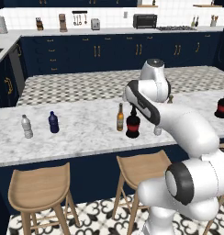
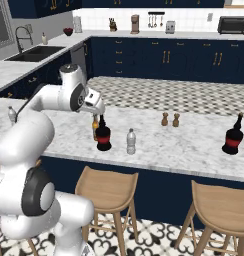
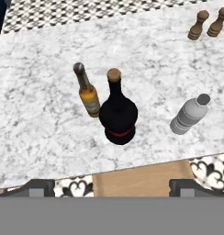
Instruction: Move the plastic bottles in the middle to the plastics group, and the glass bottles in the middle to the glass group.
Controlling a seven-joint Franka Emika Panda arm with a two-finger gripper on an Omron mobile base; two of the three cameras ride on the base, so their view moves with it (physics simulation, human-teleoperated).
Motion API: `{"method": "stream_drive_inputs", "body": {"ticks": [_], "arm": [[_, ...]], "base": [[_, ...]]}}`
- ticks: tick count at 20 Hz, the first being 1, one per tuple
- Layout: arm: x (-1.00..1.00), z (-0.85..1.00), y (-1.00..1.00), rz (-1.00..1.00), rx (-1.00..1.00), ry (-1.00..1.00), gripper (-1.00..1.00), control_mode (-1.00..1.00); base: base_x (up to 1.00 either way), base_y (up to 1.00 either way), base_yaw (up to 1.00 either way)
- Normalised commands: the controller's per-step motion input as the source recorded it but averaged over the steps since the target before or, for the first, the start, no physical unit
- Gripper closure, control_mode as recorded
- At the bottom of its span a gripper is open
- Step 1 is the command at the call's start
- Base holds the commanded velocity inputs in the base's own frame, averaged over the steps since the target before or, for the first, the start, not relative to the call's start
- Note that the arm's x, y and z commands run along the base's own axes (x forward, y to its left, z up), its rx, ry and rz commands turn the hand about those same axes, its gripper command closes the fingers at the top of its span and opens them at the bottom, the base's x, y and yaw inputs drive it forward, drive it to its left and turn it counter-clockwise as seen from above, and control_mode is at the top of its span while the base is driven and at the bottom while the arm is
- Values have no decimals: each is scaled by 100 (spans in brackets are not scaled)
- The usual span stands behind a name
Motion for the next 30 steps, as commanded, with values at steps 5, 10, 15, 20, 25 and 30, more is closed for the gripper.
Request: {"method": "stream_drive_inputs", "body": {"ticks": [5,10,15,20,25,30], "arm": [[15,-20,-22,9,0,-2,-100,-100],[17,-32,-7,9,0,-2,-100,-100],[9,-11,0,6,-2,0,-100,-100],[7,-17,0,4,-6,1,-100,-100],[15,-24,0,4,-3,0,-100,-100],[16,-14,0,6,0,1,-100,-100]], "base": [[0,0,0],[0,0,0],[0,0,0],[0,0,0],[0,0,0],[0,0,0]]}}
